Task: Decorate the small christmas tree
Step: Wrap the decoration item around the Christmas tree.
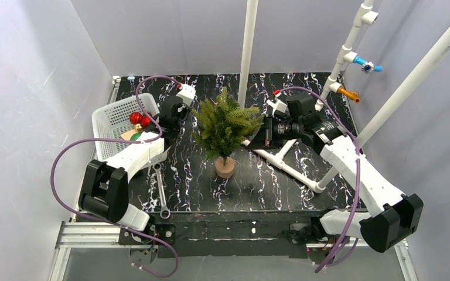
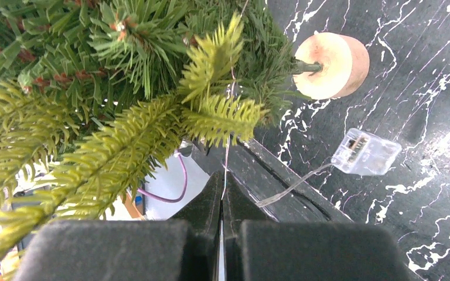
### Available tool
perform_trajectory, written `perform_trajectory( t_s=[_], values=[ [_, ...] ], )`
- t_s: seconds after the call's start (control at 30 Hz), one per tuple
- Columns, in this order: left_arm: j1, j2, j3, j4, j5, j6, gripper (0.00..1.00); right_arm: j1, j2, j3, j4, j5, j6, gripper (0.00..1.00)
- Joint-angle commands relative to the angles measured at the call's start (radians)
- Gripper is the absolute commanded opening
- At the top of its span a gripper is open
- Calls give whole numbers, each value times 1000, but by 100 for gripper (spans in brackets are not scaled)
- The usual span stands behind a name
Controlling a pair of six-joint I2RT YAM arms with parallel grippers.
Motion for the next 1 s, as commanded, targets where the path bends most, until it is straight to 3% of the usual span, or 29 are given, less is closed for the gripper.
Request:
perform_trajectory(
  t_s=[0.0, 0.33, 0.5, 0.97],
  values=[
    [7, -55, -12, 2, -33, -11, 0, 10, 15, 8, 57, -2, 10, 1],
    [13, -66, -17, 1, -32, 0, 0, 28, 45, 19, 79, -7, 17, 1],
    [15, -75, -18, -4, -21, -1, 0, 24, 3, 32, 35, 70, -10, 1],
    [15, -80, -26, -15, -13, -5, 0, -150, -85, 50, -48, 61, -68, 1]
  ],
)
